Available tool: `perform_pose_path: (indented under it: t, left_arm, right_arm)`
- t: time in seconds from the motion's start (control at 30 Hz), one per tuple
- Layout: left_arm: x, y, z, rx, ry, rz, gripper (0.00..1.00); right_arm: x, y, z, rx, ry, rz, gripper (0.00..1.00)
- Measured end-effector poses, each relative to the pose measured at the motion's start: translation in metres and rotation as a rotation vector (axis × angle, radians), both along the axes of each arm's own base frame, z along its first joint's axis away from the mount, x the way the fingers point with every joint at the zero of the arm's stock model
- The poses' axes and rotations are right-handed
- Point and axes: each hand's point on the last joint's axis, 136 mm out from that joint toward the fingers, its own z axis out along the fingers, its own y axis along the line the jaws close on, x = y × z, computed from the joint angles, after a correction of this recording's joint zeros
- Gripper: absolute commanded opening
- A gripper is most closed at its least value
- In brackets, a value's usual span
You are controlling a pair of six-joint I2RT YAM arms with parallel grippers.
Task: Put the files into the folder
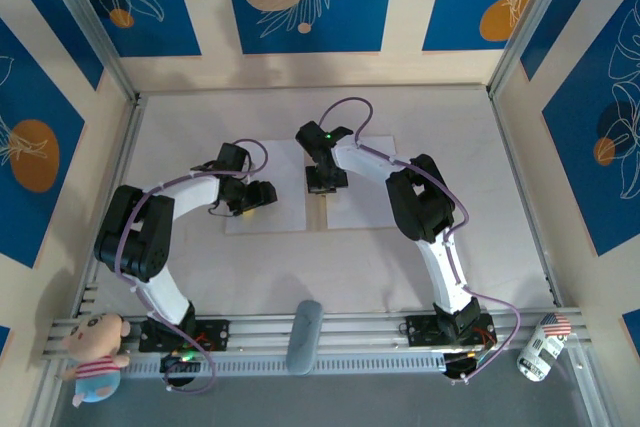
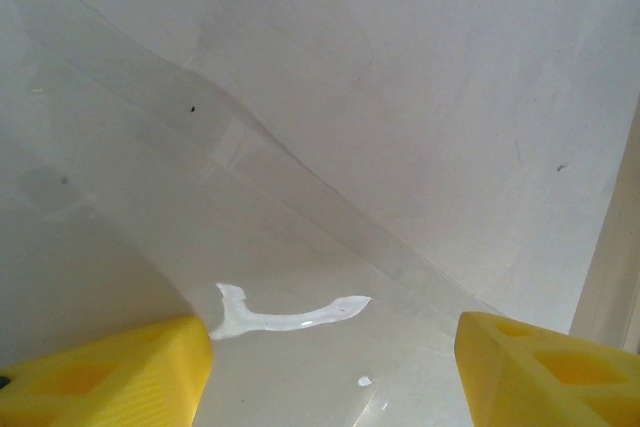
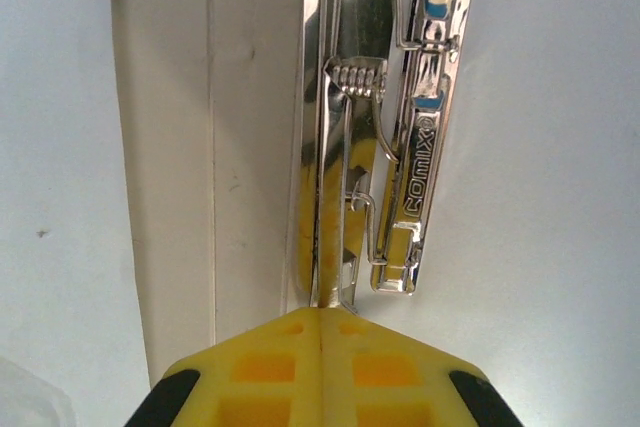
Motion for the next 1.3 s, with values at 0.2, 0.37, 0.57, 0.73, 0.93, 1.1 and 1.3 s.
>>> perform_pose_path:
  t: [0.2, 0.37, 0.57, 0.73, 0.93, 1.1, 1.3]
  left_arm:
    - [0.0, -0.001, 0.0, -0.005, -0.001, -0.002, 0.68]
    - [0.0, -0.001, 0.0, -0.006, 0.0, -0.002, 0.68]
    - [0.0, -0.001, 0.0, -0.006, 0.0, -0.002, 0.68]
    - [0.0, -0.001, 0.0, -0.006, 0.0, -0.002, 0.69]
    - [0.001, -0.001, 0.002, -0.006, 0.002, -0.002, 0.74]
    - [-0.001, 0.0, 0.007, 0.005, 0.026, -0.003, 0.82]
    - [0.007, 0.0, 0.038, 0.012, -0.03, -0.012, 0.95]
  right_arm:
    - [-0.001, -0.001, 0.003, 0.002, 0.014, -0.002, 0.08]
    - [-0.001, -0.006, 0.009, -0.005, 0.02, -0.003, 0.09]
    - [0.006, -0.009, 0.025, 0.012, -0.004, -0.007, 0.12]
    - [0.009, -0.009, 0.046, 0.057, -0.029, -0.007, 0.16]
    - [0.012, -0.009, 0.1, 0.179, -0.109, -0.008, 0.22]
    - [0.011, -0.027, 0.146, 0.287, -0.187, -0.035, 0.28]
    - [0.005, -0.055, 0.157, 0.36, -0.216, -0.082, 0.33]
